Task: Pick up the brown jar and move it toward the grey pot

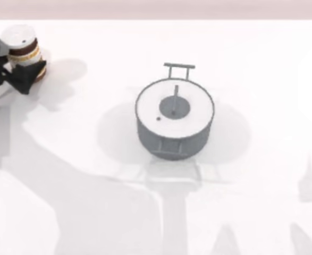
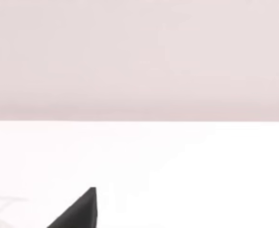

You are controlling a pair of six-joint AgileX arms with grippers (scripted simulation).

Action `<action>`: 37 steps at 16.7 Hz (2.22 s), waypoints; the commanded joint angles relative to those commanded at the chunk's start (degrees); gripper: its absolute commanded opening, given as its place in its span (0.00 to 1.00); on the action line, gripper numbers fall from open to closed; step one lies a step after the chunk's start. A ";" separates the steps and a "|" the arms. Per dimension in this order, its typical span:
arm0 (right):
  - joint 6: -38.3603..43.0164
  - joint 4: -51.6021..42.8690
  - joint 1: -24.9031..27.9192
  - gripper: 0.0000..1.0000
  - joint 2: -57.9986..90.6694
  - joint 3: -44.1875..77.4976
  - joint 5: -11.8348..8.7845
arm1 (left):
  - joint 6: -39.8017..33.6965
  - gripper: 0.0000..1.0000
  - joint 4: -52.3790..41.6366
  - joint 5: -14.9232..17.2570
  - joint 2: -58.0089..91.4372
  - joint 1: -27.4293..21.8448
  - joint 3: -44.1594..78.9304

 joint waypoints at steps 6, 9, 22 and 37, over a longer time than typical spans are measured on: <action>0.00 0.00 0.00 1.00 0.00 0.00 0.00 | 0.11 0.00 -0.03 0.00 -0.24 0.22 -0.13; 0.00 0.00 0.00 1.00 0.00 0.00 0.00 | 0.48 0.00 -0.89 0.27 -4.18 0.93 -3.41; 0.00 0.00 0.00 1.00 0.00 0.00 0.00 | 3.07 0.00 -7.25 3.22 -31.11 5.32 -26.32; 0.00 0.00 0.00 1.00 0.00 0.00 0.00 | -2.63 0.00 27.93 -4.08 -24.28 -5.30 -47.94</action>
